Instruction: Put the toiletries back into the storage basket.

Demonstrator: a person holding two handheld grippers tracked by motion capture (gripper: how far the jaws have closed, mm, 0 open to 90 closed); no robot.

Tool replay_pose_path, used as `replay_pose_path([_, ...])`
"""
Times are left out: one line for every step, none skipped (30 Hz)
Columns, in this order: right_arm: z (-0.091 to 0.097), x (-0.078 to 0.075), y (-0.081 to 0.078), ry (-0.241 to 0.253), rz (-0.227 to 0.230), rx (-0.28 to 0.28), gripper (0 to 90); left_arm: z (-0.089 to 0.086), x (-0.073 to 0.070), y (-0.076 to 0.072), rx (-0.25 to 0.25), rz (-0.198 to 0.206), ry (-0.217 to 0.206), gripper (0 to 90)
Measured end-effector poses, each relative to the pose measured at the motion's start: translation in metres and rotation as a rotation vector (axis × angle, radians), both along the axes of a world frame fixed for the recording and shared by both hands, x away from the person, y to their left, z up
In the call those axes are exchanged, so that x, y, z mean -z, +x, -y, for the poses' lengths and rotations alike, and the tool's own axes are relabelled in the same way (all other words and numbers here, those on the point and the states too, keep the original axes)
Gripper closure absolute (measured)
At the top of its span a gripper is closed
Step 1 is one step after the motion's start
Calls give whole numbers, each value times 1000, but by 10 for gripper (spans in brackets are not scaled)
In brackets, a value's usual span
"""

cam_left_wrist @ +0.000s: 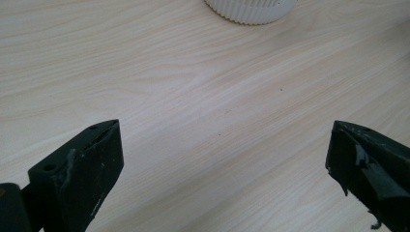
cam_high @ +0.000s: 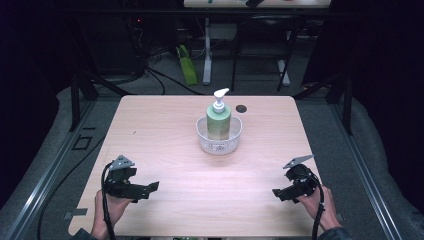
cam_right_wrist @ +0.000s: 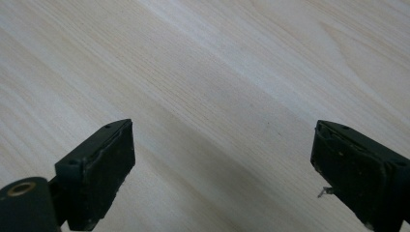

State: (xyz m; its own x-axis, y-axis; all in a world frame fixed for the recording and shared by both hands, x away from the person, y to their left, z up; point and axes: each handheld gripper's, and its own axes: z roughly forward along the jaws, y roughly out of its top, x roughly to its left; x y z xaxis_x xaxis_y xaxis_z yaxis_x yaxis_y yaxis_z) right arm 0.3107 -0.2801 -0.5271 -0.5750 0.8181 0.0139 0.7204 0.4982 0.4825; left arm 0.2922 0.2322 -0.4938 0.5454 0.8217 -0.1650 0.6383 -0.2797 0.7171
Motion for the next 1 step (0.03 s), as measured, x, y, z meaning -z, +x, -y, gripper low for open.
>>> replay_pose_path([0,0,0,0,0,0,80,0,0,0,1,3,0,0])
